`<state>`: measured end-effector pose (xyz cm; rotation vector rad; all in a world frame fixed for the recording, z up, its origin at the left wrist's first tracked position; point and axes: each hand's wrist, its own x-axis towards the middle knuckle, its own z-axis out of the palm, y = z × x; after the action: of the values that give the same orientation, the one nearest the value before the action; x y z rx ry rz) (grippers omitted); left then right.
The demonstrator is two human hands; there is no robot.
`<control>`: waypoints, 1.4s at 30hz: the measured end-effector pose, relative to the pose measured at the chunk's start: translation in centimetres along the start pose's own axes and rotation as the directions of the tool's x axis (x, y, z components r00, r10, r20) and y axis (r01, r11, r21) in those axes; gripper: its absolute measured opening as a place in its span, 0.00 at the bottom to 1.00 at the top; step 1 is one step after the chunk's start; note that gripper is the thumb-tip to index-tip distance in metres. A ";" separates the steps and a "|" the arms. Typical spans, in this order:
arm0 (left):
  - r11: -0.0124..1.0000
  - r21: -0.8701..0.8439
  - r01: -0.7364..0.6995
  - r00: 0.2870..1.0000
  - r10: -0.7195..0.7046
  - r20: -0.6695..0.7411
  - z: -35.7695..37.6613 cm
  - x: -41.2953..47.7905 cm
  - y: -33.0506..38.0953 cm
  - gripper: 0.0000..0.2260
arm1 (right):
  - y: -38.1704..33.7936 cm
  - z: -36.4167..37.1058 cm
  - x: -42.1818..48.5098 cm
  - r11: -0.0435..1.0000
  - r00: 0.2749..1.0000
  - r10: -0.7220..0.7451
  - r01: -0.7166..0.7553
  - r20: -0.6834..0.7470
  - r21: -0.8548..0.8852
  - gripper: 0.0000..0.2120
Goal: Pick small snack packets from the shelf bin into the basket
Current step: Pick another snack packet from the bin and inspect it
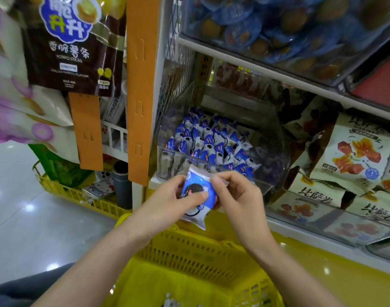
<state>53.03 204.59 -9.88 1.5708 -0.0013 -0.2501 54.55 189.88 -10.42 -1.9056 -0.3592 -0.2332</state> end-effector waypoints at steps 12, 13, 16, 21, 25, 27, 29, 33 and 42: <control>0.955 -0.138 -0.264 0.928 0.213 -0.306 -4.0 1.9 1.9 0.08 | 2.4 0.4 19.0 0.876 0.996 0.042 -0.072 -0.073 -0.477 0.14; 0.952 -0.145 -0.268 0.928 0.215 -0.304 -4.2 1.9 2.1 0.09 | 3.6 0.3 20.3 0.835 0.993 0.099 -0.114 -0.057 -0.538 0.15; 0.950 -0.144 -0.277 0.922 0.221 -0.317 -4.7 2.3 2.3 0.10 | 6.4 0.0 23.0 0.770 0.979 0.203 -0.177 -0.028 -0.613 0.15; 0.945 -0.145 -0.295 0.921 0.240 -0.306 -5.2 2.9 2.2 0.07 | 8.6 -0.2 25.4 0.736 0.966 0.255 -0.220 -0.038 -0.641 0.15; 0.943 -0.156 -0.294 0.928 0.243 -0.284 -5.2 3.4 1.9 0.07 | 9.1 -0.1 26.4 0.671 0.950 0.310 -0.239 -0.027 -0.702 0.17; 0.945 -0.149 -0.291 0.931 0.243 -0.273 -5.0 3.6 1.7 0.08 | 8.9 -0.1 26.7 0.656 0.946 0.323 -0.246 -0.029 -0.714 0.17; 0.944 -0.153 -0.294 0.933 0.248 -0.263 -4.9 3.7 1.6 0.08 | 8.8 -0.3 27.0 0.641 0.940 0.340 -0.248 -0.021 -0.726 0.16; 0.943 -0.148 -0.298 0.932 0.254 -0.258 -4.8 3.5 1.6 0.09 | 8.5 -0.6 26.7 0.671 0.945 0.322 -0.270 -0.057 -0.690 0.16; 0.968 -0.215 -0.132 0.970 0.082 -0.229 -4.1 2.8 2.0 0.12 | 2.0 -1.1 22.1 0.954 0.940 0.005 -0.106 -0.340 -0.281 0.14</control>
<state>56.71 208.14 -8.34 1.3562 0.1102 0.0103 75.93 191.16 -4.47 -2.1187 -0.0374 -0.5947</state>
